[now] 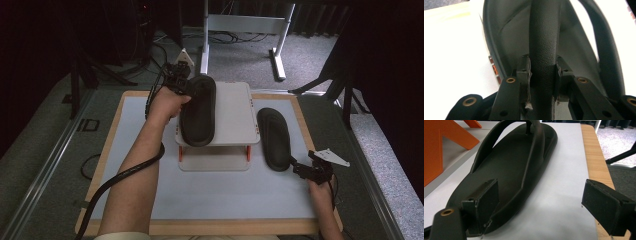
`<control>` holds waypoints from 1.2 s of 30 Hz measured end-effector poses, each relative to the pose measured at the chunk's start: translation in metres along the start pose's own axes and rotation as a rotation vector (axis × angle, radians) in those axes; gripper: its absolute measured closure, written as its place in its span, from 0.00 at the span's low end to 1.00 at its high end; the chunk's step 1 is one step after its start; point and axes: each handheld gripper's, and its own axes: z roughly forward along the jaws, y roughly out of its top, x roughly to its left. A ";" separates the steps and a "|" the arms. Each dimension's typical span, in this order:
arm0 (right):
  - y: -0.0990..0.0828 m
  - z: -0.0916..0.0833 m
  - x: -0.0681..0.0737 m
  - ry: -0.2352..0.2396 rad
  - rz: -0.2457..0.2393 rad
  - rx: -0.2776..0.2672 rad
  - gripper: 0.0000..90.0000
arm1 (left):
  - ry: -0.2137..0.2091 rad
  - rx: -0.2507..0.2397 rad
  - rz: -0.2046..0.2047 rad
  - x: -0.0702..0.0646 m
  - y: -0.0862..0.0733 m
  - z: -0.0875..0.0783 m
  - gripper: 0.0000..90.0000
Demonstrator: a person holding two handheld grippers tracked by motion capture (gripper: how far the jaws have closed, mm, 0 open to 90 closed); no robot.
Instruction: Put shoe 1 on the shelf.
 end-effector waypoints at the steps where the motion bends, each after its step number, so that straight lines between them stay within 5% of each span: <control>1: 0.000 0.000 0.000 0.000 0.001 -0.001 0.15 | 0.012 -0.011 -0.001 0.000 0.000 0.000 0.79; 5: 0.000 0.000 0.000 0.004 0.004 -0.003 0.15 | -0.002 -0.022 -0.023 0.004 0.000 0.005 0.79; 10: 0.000 0.000 0.000 0.007 0.001 0.000 0.15 | 0.005 -0.019 0.001 0.000 0.000 0.005 0.78; 14: 0.000 0.000 0.000 0.006 0.001 -0.002 0.15 | -0.041 -0.019 0.030 0.001 -0.001 0.002 0.63; 19: 0.000 0.000 0.000 0.004 -0.001 0.004 0.15 | -0.040 -0.047 0.069 -0.003 -0.003 -0.007 0.51; 36: 0.000 0.001 0.000 0.013 0.002 0.006 0.15 | -0.082 -0.103 0.160 0.002 -0.028 -0.032 0.50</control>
